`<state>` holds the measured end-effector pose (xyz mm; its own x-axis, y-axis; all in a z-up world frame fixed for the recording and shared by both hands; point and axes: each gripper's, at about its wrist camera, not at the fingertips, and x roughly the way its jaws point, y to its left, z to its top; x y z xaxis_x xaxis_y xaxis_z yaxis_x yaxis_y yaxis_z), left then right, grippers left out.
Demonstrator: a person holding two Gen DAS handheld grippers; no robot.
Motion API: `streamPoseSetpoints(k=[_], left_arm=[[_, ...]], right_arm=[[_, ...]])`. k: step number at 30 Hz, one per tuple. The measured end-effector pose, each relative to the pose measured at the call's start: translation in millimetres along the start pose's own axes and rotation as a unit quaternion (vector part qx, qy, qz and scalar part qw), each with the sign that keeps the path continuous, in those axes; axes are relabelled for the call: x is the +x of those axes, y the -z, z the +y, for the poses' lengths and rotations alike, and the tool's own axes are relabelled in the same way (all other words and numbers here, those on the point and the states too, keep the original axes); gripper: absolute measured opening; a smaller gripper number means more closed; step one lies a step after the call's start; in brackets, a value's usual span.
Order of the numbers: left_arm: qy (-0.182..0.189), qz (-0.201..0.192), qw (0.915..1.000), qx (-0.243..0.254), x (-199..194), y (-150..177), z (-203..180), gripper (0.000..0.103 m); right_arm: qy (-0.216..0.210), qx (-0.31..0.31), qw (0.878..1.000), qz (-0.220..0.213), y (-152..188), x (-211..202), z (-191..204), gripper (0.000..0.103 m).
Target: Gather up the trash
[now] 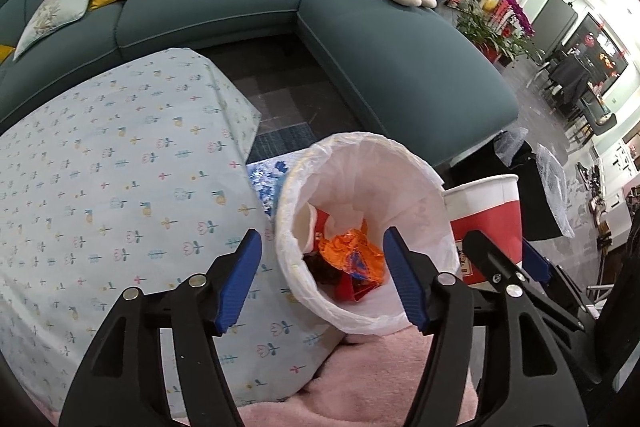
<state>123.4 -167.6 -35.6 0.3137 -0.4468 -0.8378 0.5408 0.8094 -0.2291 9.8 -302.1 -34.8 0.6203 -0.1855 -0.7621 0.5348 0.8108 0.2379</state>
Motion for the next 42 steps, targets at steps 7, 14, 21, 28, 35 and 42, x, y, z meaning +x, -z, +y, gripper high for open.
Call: streamPoseSetpoints(k=[7, 14, 21, 28, 35, 42], left_arm=[[-0.021, -0.007, 0.9997, -0.007, -4, 3, 15, 0.066], [-0.036, -0.016, 0.9992, -0.011, -7, 7, 26, 0.069], [-0.041, -0.016, 0.9988, -0.02, -9, 9, 35, 0.071], [-0.044, -0.015, 0.9985, -0.03, -9, 11, 44, 0.073], [-0.051, -0.019, 0.998, -0.031, -11, 13, 47, 0.075], [-0.071, -0.028, 0.9969, -0.016, -17, 15, 45, 0.083]], right_arm=[[-0.004, -0.015, 1.0, 0.0, -5, 4, 14, 0.07], [-0.009, -0.021, 1.0, -0.003, -11, 8, 24, 0.071], [-0.006, -0.031, 1.0, -0.002, -17, 14, 31, 0.072], [-0.002, -0.044, 0.999, -0.002, -20, 15, 37, 0.079], [0.001, -0.049, 0.999, -0.002, -23, 12, 42, 0.083], [0.009, -0.07, 0.998, -0.002, -18, 7, 47, 0.083]])
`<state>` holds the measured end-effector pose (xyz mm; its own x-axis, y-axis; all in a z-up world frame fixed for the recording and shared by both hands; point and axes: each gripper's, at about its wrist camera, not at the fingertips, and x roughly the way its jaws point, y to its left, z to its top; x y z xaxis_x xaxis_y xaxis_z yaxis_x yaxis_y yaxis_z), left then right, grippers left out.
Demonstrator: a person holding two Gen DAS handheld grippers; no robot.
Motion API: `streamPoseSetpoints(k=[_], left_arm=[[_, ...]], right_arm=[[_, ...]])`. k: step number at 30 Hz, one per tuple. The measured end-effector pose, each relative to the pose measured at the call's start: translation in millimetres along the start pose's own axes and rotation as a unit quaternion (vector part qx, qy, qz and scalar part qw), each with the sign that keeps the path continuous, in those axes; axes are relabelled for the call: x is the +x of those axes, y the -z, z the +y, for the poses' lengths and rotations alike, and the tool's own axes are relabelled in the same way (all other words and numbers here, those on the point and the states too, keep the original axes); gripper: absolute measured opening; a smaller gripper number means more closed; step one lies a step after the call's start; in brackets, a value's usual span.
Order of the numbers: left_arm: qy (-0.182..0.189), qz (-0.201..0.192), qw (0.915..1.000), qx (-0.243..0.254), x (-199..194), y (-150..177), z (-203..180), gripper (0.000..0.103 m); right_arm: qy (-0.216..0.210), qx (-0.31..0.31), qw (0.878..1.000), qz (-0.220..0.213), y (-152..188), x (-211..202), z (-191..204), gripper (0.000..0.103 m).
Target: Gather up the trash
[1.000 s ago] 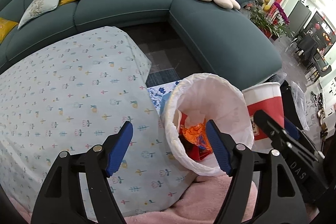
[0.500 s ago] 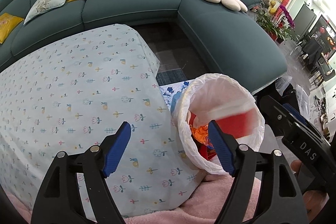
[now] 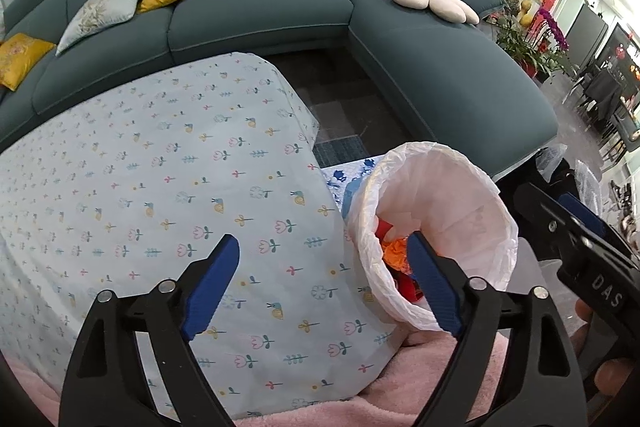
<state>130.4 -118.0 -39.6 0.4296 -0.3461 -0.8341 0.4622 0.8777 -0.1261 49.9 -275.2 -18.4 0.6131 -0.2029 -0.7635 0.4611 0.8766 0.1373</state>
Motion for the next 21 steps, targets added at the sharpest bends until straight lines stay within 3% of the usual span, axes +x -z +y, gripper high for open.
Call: streamPoseSetpoints(k=[6, 9, 21], left_arm=[[-0.011, -0.004, 0.9999, 0.0, -3, 3, -2, 0.087], [-0.02, -0.006, 0.9998, 0.005, -4, 6, -4, 0.089], [-0.041, -0.018, 0.9987, 0.026, -13, 17, -16, 0.091]], right_arm=[[0.028, -0.044, 0.999, 0.0, 11, -9, 4, 0.087], [0.035, -0.05, 0.998, -0.01, 15, -15, 2, 0.096], [0.046, -0.062, 0.997, -0.01, 30, -29, -3, 0.096]])
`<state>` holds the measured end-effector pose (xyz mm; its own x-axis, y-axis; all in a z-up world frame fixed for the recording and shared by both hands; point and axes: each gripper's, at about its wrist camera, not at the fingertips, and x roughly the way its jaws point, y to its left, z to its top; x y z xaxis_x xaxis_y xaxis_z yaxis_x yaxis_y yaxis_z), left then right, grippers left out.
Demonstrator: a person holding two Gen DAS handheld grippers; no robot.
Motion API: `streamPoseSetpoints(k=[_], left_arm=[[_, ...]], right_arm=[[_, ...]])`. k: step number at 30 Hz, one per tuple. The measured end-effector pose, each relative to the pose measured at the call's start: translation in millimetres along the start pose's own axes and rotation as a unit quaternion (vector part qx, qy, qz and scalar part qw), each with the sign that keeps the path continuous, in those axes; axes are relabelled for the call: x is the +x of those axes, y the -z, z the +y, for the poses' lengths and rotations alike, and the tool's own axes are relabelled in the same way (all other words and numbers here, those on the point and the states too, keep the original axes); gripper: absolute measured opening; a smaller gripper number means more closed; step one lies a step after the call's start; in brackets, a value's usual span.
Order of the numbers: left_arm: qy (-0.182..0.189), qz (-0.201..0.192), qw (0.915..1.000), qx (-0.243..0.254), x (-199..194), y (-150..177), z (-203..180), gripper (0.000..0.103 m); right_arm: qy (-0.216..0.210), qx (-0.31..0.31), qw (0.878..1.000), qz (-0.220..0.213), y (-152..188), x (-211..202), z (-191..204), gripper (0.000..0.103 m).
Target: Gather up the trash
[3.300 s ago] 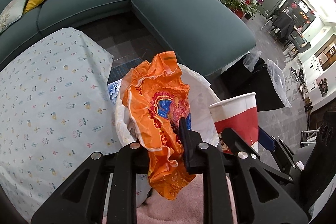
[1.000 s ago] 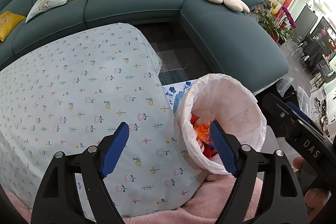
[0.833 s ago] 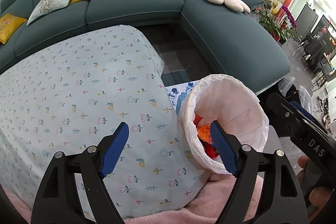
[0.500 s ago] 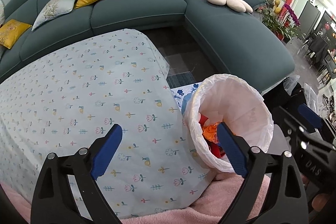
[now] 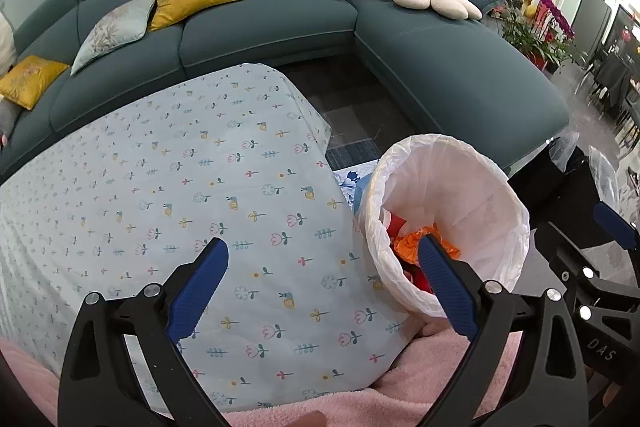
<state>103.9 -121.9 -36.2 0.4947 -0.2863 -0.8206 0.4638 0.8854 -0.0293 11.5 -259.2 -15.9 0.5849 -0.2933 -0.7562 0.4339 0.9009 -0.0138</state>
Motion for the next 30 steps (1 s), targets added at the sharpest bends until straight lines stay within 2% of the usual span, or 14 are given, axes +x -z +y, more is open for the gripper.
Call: streamPoseSetpoints(k=[6, 30], left_arm=[[-0.011, -0.003, 0.9999, 0.006, -3, 6, -4, 0.092], [-0.013, 0.002, 0.9999, 0.001, -5, 16, -6, 0.092]], right_arm=[[-0.004, -0.003, 1.0, 0.005, 6, -2, 1, 0.096], [-0.005, -0.007, 0.999, 0.032, 23, 3, 1, 0.096]])
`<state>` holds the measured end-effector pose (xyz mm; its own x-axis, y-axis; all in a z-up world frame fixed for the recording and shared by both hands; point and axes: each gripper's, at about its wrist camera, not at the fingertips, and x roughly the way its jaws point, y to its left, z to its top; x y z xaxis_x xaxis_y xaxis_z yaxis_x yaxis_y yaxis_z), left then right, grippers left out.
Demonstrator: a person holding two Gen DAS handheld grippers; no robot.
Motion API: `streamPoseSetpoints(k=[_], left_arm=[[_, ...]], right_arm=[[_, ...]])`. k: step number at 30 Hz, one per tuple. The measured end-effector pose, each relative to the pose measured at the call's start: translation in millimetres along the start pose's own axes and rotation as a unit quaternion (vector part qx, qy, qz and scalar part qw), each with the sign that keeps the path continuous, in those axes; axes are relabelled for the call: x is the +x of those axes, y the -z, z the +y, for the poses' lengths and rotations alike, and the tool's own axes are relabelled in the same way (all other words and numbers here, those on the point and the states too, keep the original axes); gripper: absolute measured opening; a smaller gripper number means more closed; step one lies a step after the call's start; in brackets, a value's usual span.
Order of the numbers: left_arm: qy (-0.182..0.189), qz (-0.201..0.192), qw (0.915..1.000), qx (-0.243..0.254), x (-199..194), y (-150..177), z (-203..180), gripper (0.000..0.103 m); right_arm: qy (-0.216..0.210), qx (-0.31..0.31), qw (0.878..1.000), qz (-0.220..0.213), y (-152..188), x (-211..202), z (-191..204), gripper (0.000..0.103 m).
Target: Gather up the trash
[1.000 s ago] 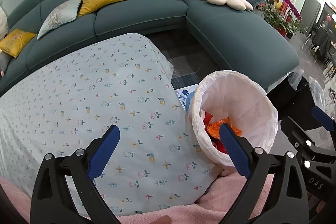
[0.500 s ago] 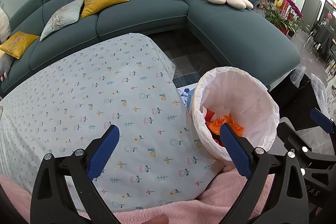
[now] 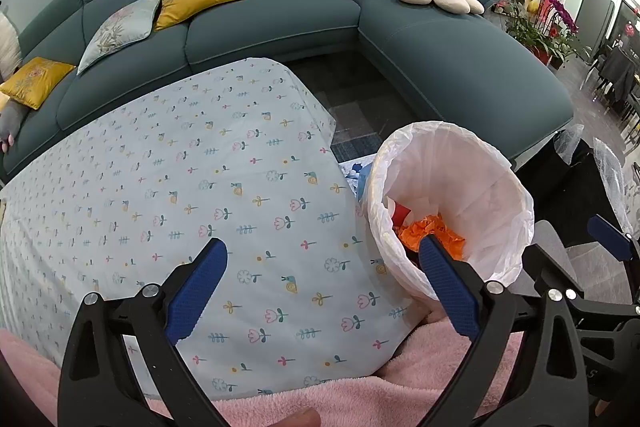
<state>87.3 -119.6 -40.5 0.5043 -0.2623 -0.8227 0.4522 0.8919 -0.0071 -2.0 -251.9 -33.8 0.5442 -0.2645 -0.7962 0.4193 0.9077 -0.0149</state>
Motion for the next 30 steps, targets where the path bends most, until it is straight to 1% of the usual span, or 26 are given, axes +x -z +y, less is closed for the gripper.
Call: streamPoseSetpoints(k=[5, 13, 22, 30], left_arm=[[-0.005, -0.002, 1.0, 0.003, 0, 2, -3, 0.092], [-0.006, 0.006, 0.9999, -0.013, 2, 4, -2, 0.092], [-0.014, 0.012, 0.9998, -0.005, 5, 10, -7, 0.092], [-0.013, 0.016, 0.9998, 0.002, 6, 12, -11, 0.092]], right_arm=[[-0.001, -0.002, 1.0, 0.005, 2, 2, 0, 0.096], [0.001, 0.002, 1.0, 0.006, 5, 2, -3, 0.096], [0.003, 0.003, 1.0, 0.013, 10, 5, -6, 0.096], [0.001, 0.005, 1.0, 0.015, 11, 7, -7, 0.096]])
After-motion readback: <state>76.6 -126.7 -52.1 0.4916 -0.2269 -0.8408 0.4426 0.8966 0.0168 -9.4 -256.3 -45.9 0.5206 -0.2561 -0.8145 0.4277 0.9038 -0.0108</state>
